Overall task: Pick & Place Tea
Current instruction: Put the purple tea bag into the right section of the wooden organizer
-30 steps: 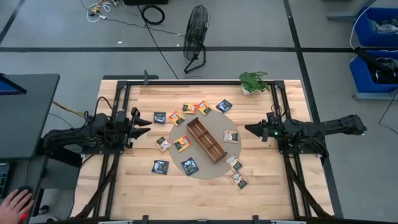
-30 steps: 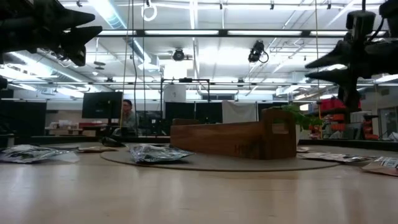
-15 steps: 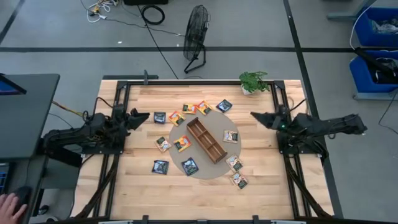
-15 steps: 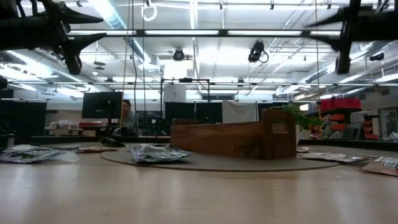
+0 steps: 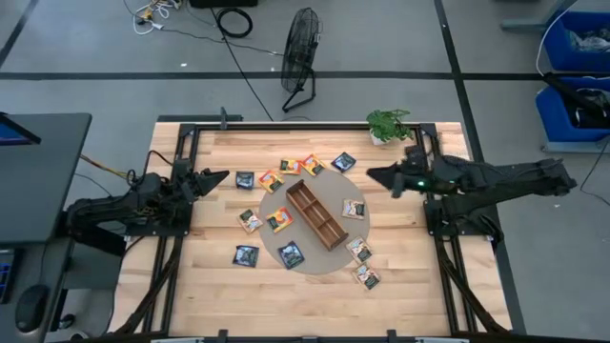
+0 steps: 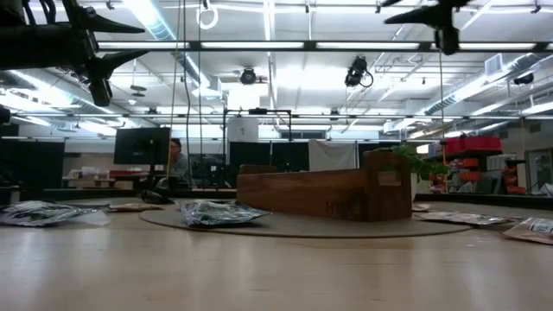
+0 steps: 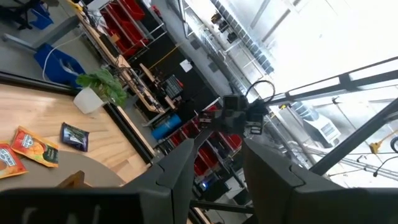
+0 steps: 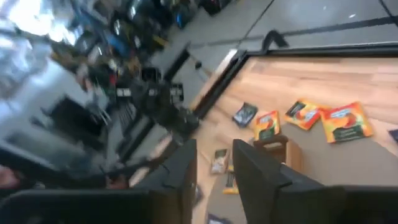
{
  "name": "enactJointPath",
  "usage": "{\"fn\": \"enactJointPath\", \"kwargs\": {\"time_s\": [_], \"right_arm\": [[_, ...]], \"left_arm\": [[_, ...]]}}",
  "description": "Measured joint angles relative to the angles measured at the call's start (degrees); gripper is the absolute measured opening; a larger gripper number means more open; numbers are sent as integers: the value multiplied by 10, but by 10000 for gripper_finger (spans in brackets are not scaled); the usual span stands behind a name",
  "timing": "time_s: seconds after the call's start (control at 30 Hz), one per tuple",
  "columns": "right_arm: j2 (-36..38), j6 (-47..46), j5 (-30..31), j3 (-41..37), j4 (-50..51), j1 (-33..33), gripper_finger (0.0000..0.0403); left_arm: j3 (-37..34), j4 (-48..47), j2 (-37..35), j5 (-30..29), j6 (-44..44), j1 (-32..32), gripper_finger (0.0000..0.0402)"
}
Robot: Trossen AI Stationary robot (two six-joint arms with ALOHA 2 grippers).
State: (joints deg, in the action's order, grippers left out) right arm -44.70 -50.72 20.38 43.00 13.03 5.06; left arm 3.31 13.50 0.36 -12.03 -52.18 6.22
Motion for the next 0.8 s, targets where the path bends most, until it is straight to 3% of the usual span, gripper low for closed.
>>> {"fn": "enactJointPath", "kwargs": {"time_s": [0.17,0.4,0.57,0.8], "right_arm": [[-107,-24,-10,83,118,-43,188],[-187,-118,-115,100,215,-161,264],[-231,-108,-126,100,216,-221,281],[-302,-57,-164,100,211,-285,272]], "left_arm": [[0,0,0,0,-10,0,140],[0,0,0,0,-14,0,140],[0,0,0,0,-15,0,140],[0,0,0,-1,-17,0,140]]}}
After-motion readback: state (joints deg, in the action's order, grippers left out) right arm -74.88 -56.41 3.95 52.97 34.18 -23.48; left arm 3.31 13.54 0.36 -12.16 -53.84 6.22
